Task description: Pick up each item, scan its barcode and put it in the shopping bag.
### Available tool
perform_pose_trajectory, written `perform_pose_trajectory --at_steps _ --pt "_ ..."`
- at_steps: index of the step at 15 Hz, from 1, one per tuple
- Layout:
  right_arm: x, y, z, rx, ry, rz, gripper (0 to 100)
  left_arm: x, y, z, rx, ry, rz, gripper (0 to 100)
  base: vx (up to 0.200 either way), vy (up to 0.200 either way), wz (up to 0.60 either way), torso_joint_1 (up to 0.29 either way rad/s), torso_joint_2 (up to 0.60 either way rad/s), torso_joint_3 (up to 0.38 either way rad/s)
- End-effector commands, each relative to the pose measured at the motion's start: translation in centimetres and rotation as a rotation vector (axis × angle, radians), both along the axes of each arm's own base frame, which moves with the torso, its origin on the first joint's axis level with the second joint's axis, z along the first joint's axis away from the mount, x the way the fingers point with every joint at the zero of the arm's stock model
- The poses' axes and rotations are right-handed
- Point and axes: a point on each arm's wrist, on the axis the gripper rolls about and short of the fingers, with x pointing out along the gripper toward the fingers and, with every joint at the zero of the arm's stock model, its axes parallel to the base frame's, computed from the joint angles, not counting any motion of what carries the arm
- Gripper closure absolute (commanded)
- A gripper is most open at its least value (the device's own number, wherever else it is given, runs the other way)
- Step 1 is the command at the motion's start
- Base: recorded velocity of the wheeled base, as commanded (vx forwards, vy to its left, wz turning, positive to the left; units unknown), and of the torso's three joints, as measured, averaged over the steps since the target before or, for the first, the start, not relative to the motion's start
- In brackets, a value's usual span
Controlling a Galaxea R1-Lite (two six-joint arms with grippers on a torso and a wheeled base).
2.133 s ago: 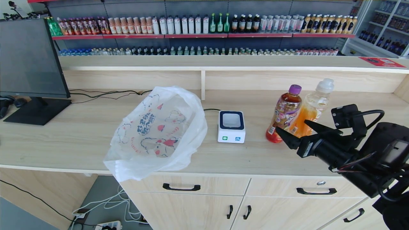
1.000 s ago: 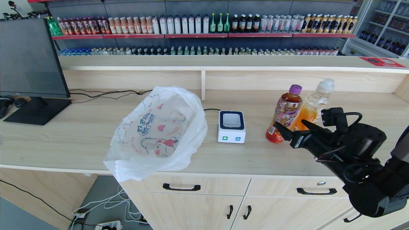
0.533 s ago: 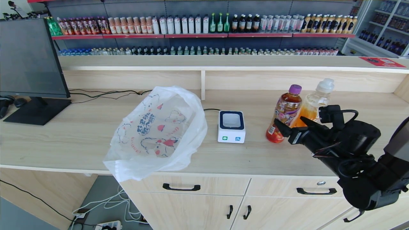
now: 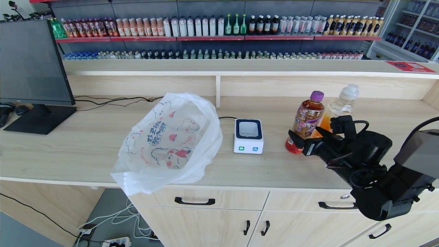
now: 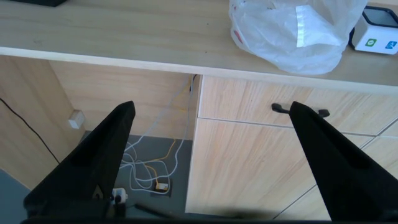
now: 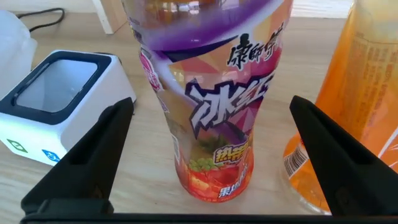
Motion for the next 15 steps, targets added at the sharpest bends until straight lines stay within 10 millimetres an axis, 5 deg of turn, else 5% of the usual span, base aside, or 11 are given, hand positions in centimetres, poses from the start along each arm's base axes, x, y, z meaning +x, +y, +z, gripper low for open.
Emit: perform_pose_trajectory --at_steps 1,15 --pt "0.9 0.2 -0.7 -0.001 0.001 0.001 0 0.0 0.0 0.0 -0.001 0.000 0.000 0 0.000 0.000 0.00 0.000 0.00 0.000" --pt "3.5 -0.4 0.2 0.011 -0.087 -0.027 0 0.0 0.0 0.0 -0.001 0.000 0.000 0 0.000 0.000 0.00 0.000 0.00 0.000"
